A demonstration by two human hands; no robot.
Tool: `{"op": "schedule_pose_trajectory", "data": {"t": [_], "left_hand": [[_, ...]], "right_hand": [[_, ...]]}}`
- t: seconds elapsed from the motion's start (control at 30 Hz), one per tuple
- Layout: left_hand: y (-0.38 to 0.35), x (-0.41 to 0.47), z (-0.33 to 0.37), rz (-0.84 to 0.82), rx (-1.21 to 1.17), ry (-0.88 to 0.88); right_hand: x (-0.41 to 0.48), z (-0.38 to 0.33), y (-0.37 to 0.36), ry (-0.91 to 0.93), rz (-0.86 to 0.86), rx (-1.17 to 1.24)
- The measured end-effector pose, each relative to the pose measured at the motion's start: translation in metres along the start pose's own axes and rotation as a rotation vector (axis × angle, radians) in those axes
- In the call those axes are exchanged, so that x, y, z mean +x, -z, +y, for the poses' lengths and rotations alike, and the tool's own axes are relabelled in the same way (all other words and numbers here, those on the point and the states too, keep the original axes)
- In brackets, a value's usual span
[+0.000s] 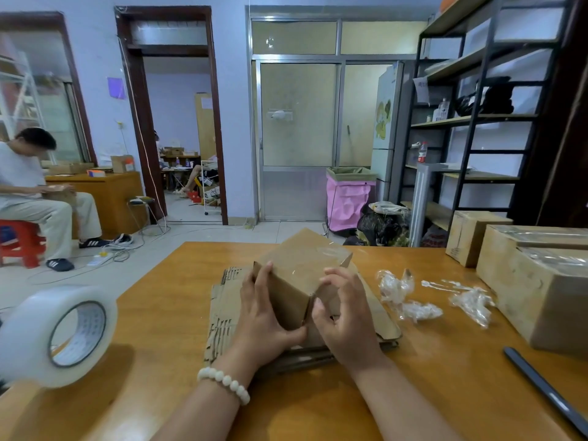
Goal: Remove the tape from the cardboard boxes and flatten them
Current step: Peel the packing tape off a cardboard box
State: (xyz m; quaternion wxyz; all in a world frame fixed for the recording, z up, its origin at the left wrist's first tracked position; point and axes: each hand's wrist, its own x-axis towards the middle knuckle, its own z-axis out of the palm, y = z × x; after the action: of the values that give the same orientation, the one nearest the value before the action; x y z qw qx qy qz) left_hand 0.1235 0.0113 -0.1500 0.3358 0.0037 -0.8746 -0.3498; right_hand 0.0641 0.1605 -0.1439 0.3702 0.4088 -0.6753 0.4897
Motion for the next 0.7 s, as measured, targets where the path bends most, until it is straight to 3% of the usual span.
{"op": "schedule_pose_trajectory", "data": {"t": [0.23, 0.4, 0.47, 0.6, 0.7], "left_hand": [[-0.004, -0.001, 0.000, 0.046, 0.149, -0.122], [-0.004, 0.004, -0.005, 0.298, 0.377, -0.359], [-0.005, 0.005, -0.007, 0.308, 0.426, -0.394], [-0.005, 0.006, -0.008, 0.296, 0.457, -0.411], [-0.005, 0.005, -0.005, 0.290, 0.447, -0.391]], "right_hand": [[0.007, 0.001, 0.009, -0.114, -0.021, 0.086], [0.011, -0.001, 0.015, -0.329, -0.144, 0.242], [0.012, -0.002, 0.016, -0.417, -0.148, 0.285], [0.010, -0.006, 0.014, -0.329, -0.175, 0.141], [0.010, -0.011, 0.011, -0.410, -0.152, 0.141]]}}
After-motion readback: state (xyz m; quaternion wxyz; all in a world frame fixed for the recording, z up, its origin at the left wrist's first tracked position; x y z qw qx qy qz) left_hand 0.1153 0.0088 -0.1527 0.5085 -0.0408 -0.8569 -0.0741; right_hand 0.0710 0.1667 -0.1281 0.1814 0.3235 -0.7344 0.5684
